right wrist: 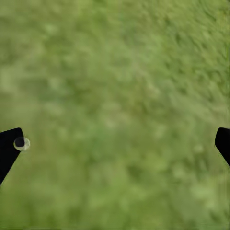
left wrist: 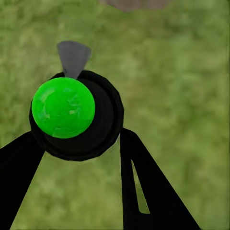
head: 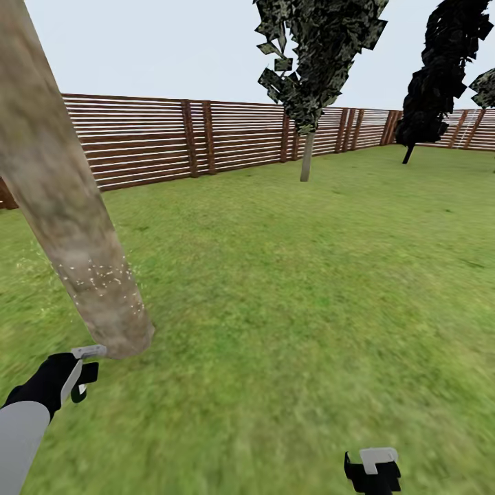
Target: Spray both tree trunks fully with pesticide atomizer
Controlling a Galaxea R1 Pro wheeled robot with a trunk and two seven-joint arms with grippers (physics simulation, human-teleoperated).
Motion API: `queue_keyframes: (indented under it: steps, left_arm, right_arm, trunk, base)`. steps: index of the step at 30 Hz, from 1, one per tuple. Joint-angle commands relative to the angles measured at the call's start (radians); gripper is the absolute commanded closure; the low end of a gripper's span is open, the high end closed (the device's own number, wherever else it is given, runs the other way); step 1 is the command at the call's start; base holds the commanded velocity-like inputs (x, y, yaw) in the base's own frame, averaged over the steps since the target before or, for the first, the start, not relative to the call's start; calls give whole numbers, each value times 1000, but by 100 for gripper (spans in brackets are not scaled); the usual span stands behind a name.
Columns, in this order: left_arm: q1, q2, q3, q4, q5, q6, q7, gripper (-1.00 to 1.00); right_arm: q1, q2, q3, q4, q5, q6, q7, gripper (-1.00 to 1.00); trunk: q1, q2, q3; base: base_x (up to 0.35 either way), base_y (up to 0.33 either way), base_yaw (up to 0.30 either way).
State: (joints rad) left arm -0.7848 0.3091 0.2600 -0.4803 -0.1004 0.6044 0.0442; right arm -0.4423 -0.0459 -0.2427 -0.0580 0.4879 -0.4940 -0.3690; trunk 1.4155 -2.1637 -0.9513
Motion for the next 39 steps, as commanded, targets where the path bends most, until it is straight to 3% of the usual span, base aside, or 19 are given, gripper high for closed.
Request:
queue_keyframes:
  steps: [1,12,22,39]
  left_arm:
    - [-1,-1,5,-1,-11,5,-3,100]
    - [-1,1,4,-1,-18,5,-3,100]
    - [1,10,7,-5,-14,3,18,100]
    - [1,1,6,-14,-10,0,20,100]
  right_arm:
    - [0,0,-7,1,11,-3,-4,-100]
    - [-1,0,-7,1,8,-3,-5,-100]
    - [0,0,-7,1,8,-3,-4,-100]
    - [-1,0,-7,1,8,-3,-4,-100]
  trunk:
    - [0,0,-1]
    - [0,0,-1]
    - [0,0,-1]
    - [0,0,-1]
  base:
    - [337,0,6]
    - [330,-29,25]
    - [14,-6,276]
    - [151,-225,15]
